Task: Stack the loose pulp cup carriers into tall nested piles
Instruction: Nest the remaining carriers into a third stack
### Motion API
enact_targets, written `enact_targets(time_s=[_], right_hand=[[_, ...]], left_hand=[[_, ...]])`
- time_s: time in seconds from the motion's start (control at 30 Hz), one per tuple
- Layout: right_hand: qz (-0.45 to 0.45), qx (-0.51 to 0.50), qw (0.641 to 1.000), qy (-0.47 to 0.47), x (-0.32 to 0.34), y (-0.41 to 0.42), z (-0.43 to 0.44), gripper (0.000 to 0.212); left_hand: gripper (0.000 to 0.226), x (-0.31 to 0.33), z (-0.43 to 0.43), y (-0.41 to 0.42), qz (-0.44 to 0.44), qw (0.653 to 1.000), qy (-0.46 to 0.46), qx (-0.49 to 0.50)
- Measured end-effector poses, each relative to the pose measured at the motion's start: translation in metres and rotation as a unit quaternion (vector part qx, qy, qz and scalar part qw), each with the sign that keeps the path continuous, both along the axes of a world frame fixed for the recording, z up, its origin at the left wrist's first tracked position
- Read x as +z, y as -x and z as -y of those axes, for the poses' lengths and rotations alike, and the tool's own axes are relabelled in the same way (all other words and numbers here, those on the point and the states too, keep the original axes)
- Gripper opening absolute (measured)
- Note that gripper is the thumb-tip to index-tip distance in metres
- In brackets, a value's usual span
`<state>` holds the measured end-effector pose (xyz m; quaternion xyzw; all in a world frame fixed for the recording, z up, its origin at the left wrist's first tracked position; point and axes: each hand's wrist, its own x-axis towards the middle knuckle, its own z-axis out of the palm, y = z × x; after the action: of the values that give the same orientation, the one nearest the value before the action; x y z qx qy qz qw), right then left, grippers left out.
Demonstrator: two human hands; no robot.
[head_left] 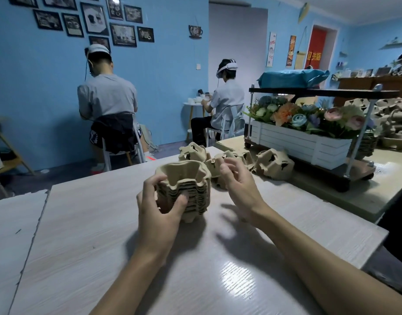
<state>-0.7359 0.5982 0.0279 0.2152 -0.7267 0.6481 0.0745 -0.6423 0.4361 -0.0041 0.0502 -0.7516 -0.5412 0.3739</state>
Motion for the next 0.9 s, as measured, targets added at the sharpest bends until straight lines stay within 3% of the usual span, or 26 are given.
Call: enact_targets(time_s=[0.1,0.27,0.4,0.6,0.8,0.9], right_hand=[[0.058,-0.071,0.995,-0.036,-0.011,0.019,0.003,0.034],[0.063,-0.123,0.987,-0.086,-0.024,0.037,0.014,0.047],[0.075,-0.150,0.983,-0.071,-0.019,0.044,0.023,0.030],[0.032,-0.158,0.983,-0.083,-0.021,0.046,0.024,0.033],[-0.130,-0.184,0.963,-0.145,-0.022,0.034,0.015,0.009],[-0.139,-0.187,0.963,-0.134,-0.024,0.035,0.018,0.019]], left_hand=[[0.048,-0.002,0.009,-0.001,-0.001,1.000,0.005,0.006],[0.051,-0.008,0.011,0.003,-0.004,0.999,0.035,0.012],[0.052,-0.007,0.012,0.003,-0.007,1.000,0.016,-0.001],[0.051,-0.008,0.012,0.004,-0.019,1.000,-0.008,-0.010],[0.048,-0.010,0.021,0.000,-0.037,0.999,-0.017,-0.008],[0.042,-0.009,0.028,-0.002,-0.042,0.998,-0.035,-0.013]])
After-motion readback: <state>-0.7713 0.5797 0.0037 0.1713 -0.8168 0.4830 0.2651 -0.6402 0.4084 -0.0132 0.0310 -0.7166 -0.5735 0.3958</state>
